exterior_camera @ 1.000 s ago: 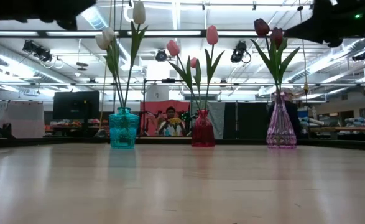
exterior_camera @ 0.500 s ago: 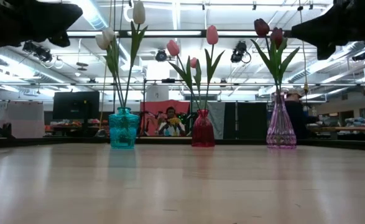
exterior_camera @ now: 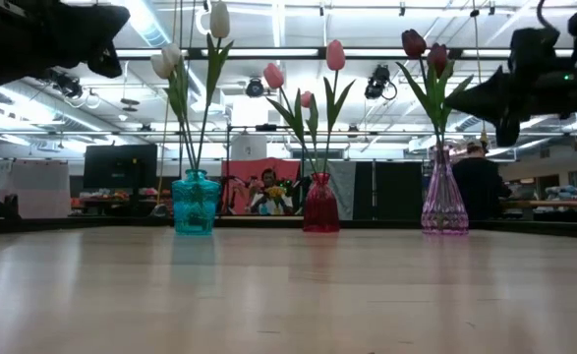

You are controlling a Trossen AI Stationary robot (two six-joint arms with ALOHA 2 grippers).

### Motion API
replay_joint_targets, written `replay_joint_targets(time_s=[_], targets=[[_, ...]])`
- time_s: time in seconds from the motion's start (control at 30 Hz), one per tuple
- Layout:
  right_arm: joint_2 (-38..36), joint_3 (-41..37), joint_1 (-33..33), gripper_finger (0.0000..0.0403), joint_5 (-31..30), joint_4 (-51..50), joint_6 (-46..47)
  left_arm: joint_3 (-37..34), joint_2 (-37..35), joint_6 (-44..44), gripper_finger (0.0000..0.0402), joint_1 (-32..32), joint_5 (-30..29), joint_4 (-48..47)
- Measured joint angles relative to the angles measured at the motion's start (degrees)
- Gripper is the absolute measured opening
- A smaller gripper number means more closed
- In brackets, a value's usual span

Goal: Sort flowers into vase by color
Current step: Return to Home Position

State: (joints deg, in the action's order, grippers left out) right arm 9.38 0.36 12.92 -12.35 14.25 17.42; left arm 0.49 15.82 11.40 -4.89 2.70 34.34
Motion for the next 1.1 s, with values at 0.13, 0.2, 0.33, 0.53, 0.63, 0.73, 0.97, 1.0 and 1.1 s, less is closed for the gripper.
replay_joint_targets(time_s=[0.13,0.2,0.33,0.53,0.63,0.73,0.97,1.0,1.1], targets=[[0.41,-0.02,3.56,0.0012,1.74,-0.16,3.03,0.00,0.01,-1.04,0.0007,1.53,-4.33,-0.60],[0.41,-0.02,4.39,0.0011,2.27,0.62,3.13,0.00,0.01,-0.95,0.0007,1.90,-7.64,-1.94],[0.41,-0.02,4.58,0.0011,2.00,-0.07,3.03,-0.02,0.01,-0.44,0.0007,2.10,-12.32,-4.42],[0.43,-0.02,4.53,0.0021,-2.22,-1.57,2.02,-0.02,0.37,-0.37,0.0007,2.10,-14.57,-8.37],[0.42,-0.02,4.53,0.0023,-2.92,-1.51,0.56,-0.02,0.67,-0.40,0.0007,2.08,-14.82,-9.21],[0.41,-0.02,4.53,0.0023,-2.98,-1.50,-0.76,-0.02,0.67,-2.42,0.0007,2.06,-14.80,-9.12],[0.41,-0.02,4.53,0.0023,-2.98,-1.50,-0.88,-0.02,0.67,-3.52,0.0007,2.06,-14.79,-8.94],[0.41,-0.02,4.53,0.0023,-2.98,-1.50,-0.88,-0.02,0.67,-3.52,0.0007,2.06,-14.80,-8.87],[0.43,-0.02,4.53,0.0023,-2.98,-1.50,-0.88,-0.02,0.67,-3.52,0.0007,2.06,-14.77,-9.02]])
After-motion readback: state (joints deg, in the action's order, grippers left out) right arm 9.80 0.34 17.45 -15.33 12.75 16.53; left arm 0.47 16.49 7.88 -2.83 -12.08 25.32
